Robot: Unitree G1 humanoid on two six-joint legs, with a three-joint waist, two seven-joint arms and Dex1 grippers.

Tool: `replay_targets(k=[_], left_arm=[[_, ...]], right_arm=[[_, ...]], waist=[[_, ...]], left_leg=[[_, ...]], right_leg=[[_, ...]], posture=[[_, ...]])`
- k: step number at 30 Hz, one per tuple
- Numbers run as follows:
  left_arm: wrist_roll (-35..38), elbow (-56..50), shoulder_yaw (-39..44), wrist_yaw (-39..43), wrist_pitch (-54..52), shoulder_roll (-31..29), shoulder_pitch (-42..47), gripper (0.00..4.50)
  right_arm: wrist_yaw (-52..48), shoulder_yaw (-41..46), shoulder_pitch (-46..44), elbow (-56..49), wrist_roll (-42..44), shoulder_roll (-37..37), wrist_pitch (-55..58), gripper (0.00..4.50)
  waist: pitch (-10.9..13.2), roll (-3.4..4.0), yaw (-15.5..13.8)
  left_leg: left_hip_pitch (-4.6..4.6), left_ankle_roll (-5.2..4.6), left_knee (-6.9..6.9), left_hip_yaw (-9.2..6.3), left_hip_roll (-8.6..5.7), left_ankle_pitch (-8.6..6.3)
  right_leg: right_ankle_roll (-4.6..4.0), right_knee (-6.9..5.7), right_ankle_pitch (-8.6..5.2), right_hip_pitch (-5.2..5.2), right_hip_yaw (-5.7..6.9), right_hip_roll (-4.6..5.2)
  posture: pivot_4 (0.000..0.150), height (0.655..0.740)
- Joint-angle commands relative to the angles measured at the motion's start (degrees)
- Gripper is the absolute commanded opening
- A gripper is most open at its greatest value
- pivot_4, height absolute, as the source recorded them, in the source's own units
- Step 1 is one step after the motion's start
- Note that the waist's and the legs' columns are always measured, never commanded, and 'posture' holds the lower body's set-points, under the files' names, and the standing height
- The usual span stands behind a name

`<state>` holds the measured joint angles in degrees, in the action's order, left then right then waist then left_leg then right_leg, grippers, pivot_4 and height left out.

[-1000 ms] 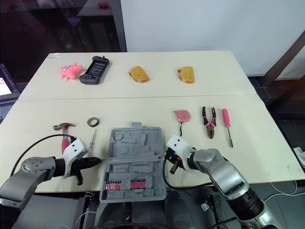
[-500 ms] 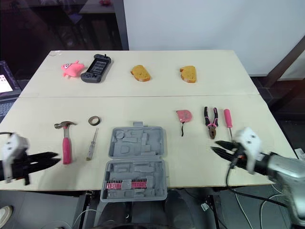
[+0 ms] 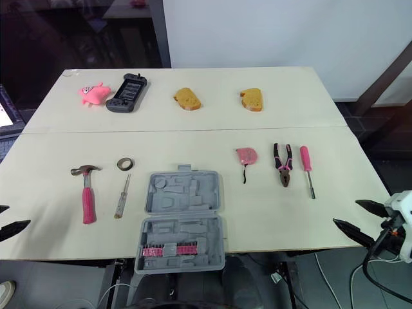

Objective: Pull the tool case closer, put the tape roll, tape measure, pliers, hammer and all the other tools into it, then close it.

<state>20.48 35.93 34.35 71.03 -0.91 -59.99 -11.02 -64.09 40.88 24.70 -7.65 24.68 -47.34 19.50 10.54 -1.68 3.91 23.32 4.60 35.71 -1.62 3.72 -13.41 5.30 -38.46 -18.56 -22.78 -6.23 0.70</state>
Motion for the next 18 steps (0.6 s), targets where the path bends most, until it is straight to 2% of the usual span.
replay_targets(k=[1, 6, 10, 14, 16, 18], left_arm=[[0.2, -0.7, 0.1, 0.0, 0.6, 0.2, -0.2, 4.49], [0.4, -2.7, -0.4, -1.4, -0.4, 1.0, 0.5, 4.49], [-0.5, -7.2, -4.3, -4.5, -3.7, 2.0, 4.8, 4.49], [-1.8, -9.1, -12.7, -5.8, -7.2, 4.4, 16.9, 4.49], [-4.8, -5.7, -16.6, -8.2, -6.1, 6.1, 24.9, 4.49], [-8.6, 0.4, -22.2, -7.0, -3.0, 8.2, 34.0, 4.49]], right_arm=[[0.9, 0.3, -0.1, -1.6, 0.3, -0.4, -0.6, 4.45], [2.4, -0.2, -1.0, -4.8, 2.0, -0.4, 1.4, 4.45], [5.8, -2.8, -5.6, -14.9, 7.7, -2.2, 9.6, 4.45], [11.4, -11.8, -16.8, -24.1, 15.8, -3.8, 20.0, 4.45], [12.7, -17.7, -21.9, -26.0, 16.6, -4.1, 22.5, 4.45], [12.9, -24.6, -27.4, -26.7, 15.7, -3.7, 22.9, 4.45]], waist=[[0.0, 0.01, 0.0], [0.0, 0.01, 0.0], [0.0, 0.02, 0.0], [0.0, 0.07, -0.4], [0.0, 0.03, -1.0], [0.0, 0.02, -1.5]], left_leg=[[0.0, 0.0, -0.01, 0.0, 0.0, 0.0], [-0.01, 0.0, -0.01, 0.0, 0.0, 0.0], [-0.04, 0.0, 0.01, -0.02, 0.0, 0.01], [-0.06, 0.0, 0.09, -0.06, 0.0, 0.01], [0.02, 0.0, 0.19, -0.16, -0.01, 0.01], [0.09, -0.01, 0.26, -0.21, -0.02, 0.01]], right_leg=[[0.0, 0.0, 0.0, 0.0, 0.0, 0.0], [0.01, 0.0, 0.01, 0.01, 0.0, -0.01], [0.03, -0.02, 0.02, 0.06, 0.0, -0.02], [0.06, -0.05, 0.07, 0.13, 0.01, -0.04], [0.29, -0.06, 0.19, 0.11, 0.07, -0.1], [0.5, -0.05, 0.31, 0.11, 0.09, -0.13]], posture=[[0.15, 0.74], [0.15, 0.74], [0.15, 0.74], [0.15, 0.74], [0.15, 0.74], [0.15, 0.74]])
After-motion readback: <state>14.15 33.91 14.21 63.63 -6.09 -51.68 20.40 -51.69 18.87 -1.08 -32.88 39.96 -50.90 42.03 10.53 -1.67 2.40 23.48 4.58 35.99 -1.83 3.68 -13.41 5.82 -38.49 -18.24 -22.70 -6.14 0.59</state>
